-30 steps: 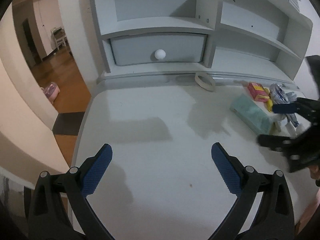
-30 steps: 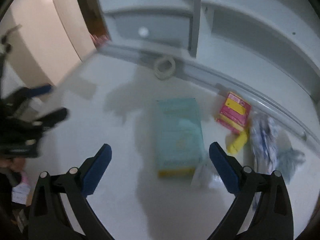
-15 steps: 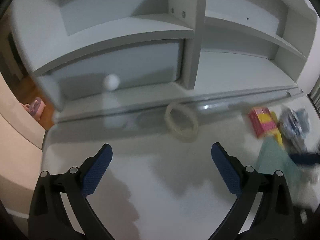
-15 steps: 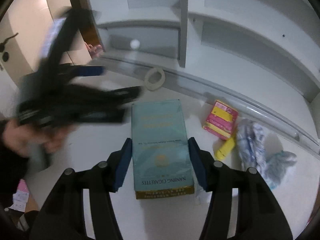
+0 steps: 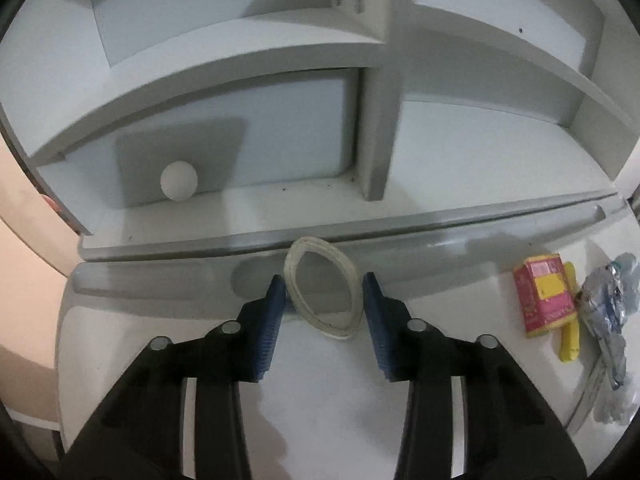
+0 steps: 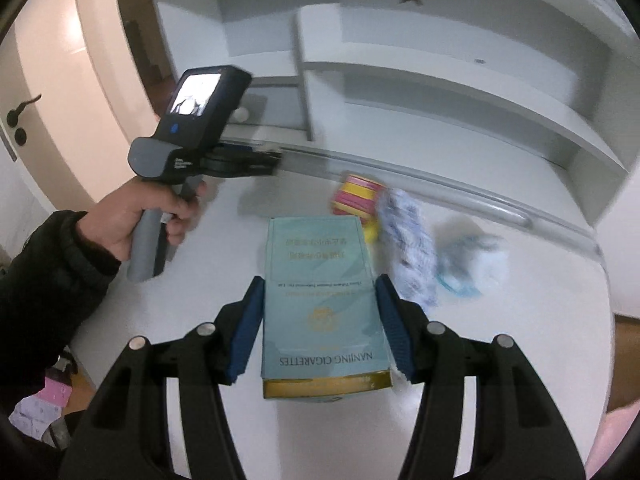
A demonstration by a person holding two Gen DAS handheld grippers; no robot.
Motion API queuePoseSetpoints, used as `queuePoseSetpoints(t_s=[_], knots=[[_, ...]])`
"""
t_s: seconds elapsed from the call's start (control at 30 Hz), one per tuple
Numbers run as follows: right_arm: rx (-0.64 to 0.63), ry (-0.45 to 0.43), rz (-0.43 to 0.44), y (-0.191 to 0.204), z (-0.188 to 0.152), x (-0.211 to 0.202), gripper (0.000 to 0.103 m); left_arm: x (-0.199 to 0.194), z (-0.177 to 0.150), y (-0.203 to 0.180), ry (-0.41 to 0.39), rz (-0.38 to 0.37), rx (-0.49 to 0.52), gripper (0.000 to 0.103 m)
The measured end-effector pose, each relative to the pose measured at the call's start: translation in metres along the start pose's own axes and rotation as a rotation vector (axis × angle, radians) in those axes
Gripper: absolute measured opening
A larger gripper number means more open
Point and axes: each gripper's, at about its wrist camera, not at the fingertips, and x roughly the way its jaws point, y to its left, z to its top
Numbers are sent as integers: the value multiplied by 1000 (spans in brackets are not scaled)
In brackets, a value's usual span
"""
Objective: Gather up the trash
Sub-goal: 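Carry both to the black bin and open both tools to drop them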
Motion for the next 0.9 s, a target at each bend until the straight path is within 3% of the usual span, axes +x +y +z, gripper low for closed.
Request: queuePoseSetpoints(t_s=[0.13, 0.23, 0.33, 0.47, 0.67, 0.77, 0.9], knots=[[106, -54, -64, -42, -37, -45, 55, -21, -5, -28, -28, -19, 12, 37], [236, -106, -149, -89, -81, -87, 55, -60, -8, -83, -97, -75, 82, 37], [385, -144, -243, -140, -136, -128, 55, -97, -17, -140, -147, -171, 161, 37], [584, -183, -373, -197, -216, -179, 55, -156, -46, -258, -205, -348, 337, 37], [885, -207, -589, -260, -353, -237, 55, -231, -131, -440, -207, -649, 602, 37], [1023, -186, -658, -282, -418, -245, 55, -253, -188, -512, -170, -770, 719, 37], [1189, -153, -714, -303, -498, -236, 56, -252, -268, -592, -106, -886, 888, 37]])
